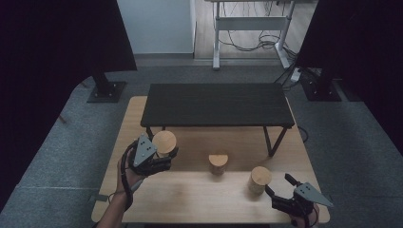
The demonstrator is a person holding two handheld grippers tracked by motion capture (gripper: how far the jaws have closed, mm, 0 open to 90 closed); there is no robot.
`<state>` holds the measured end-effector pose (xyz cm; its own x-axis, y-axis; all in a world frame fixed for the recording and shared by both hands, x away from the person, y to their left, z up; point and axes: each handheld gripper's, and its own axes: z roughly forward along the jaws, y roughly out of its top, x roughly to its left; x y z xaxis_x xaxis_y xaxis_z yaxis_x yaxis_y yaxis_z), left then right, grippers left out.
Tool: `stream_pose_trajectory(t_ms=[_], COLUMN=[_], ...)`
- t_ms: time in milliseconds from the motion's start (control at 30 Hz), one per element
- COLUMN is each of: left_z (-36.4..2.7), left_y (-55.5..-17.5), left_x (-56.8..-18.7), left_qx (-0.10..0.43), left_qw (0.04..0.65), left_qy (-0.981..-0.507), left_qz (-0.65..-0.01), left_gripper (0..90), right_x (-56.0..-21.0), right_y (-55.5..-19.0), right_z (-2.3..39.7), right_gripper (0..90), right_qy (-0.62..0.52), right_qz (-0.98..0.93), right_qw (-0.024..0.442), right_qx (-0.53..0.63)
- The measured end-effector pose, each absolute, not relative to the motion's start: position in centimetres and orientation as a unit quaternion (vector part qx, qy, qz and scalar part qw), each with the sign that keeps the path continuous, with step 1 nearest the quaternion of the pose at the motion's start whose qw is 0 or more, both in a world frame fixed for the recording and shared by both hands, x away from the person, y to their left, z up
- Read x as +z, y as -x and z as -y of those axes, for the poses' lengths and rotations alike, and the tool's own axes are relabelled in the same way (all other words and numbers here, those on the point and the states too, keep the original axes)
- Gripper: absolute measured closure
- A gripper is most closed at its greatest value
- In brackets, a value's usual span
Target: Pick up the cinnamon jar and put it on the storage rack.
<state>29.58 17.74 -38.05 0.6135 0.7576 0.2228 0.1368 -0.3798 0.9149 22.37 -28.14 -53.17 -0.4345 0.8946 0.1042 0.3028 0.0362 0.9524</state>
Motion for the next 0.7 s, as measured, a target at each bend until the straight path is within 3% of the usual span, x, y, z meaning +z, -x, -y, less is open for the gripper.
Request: stream_pose_trajectory(t_ms=[700], left_z=[-17.4], left_y=[-31.0], left_x=[-36.1], left_qx=[0.336], left_qw=[0.483], left_qy=[-0.756], left_qz=[-0.287], left_gripper=[25.6], right_x=[-53.3], right_y=[-22.4], right_z=[28.3], right_gripper=[9.2], right_qy=[-0.454], right_qz=[-0.661], right_qw=[0.280], right_qx=[0.527])
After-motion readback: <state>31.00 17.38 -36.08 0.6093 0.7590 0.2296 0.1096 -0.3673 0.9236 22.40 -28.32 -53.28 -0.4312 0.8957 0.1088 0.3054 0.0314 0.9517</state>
